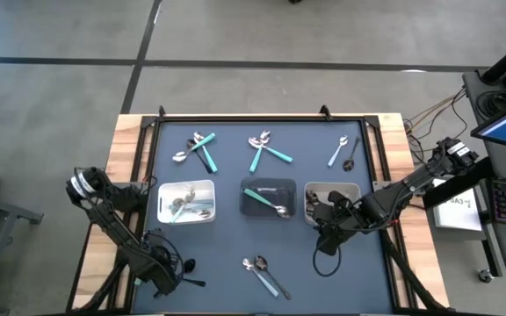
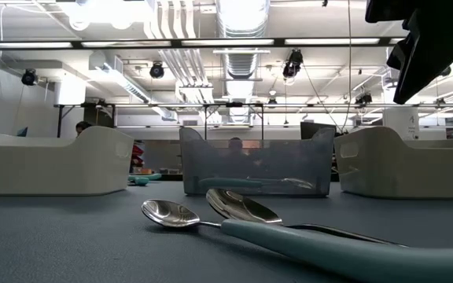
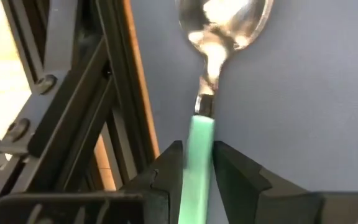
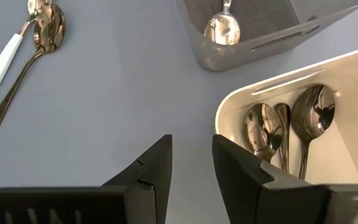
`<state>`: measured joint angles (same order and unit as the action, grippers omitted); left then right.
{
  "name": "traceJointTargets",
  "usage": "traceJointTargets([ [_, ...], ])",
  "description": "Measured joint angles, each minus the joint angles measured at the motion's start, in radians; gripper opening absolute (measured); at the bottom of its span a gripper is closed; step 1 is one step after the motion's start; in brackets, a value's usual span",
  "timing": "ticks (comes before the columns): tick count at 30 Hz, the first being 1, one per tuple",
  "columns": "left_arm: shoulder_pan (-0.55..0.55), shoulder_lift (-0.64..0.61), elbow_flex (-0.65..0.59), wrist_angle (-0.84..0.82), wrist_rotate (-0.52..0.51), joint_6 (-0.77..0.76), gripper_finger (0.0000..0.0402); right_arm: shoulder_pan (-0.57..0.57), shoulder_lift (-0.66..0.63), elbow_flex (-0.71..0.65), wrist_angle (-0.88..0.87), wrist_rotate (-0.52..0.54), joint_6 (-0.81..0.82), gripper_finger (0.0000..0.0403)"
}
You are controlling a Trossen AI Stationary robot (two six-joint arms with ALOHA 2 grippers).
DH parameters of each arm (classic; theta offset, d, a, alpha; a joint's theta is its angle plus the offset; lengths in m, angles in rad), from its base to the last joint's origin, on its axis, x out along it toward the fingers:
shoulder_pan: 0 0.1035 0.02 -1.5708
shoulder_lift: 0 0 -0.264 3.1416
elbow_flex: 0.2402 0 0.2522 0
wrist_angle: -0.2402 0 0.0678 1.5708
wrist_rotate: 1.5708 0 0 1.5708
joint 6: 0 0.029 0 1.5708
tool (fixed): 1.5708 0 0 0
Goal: Sort silverware by color (type)
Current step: Put the green spoon into the black transparent bin
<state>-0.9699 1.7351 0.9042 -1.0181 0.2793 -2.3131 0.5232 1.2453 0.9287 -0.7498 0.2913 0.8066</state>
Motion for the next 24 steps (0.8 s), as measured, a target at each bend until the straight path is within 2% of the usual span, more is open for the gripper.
traceJointTargets([
  [5, 0.007, -0.003, -0.026, 0.063, -0.01, 0.0, 0.0071, 0.0, 0.0, 0.0, 0.0, 0.0, 0.0, 0.0107],
  [10, 0.014, -0.002, 0.007, 0.049, -0.023, 0.016, 0.0024, 0.0, 0.0, 0.0, 0.0, 0.0, -0.007, 0.0107],
  [15, 0.017, 0.002, 0.062, 0.048, -0.059, 0.003, 0.0024, 0.0, 0.0, 0.0, 0.0, 0.007, -0.011, 0.0107],
  [20, 0.021, 0.001, 0.166, -0.103, -0.162, -0.051, 0.0024, 0.0, 0.0, 0.0, 0.0, 0.008, -0.036, 0.0107],
  [24, 0.044, 0.001, 0.286, -0.257, -0.26, -0.036, 0.0024, 0.0, 0.0, 0.0, 0.0, 0.008, -0.05, 0.0107],
])
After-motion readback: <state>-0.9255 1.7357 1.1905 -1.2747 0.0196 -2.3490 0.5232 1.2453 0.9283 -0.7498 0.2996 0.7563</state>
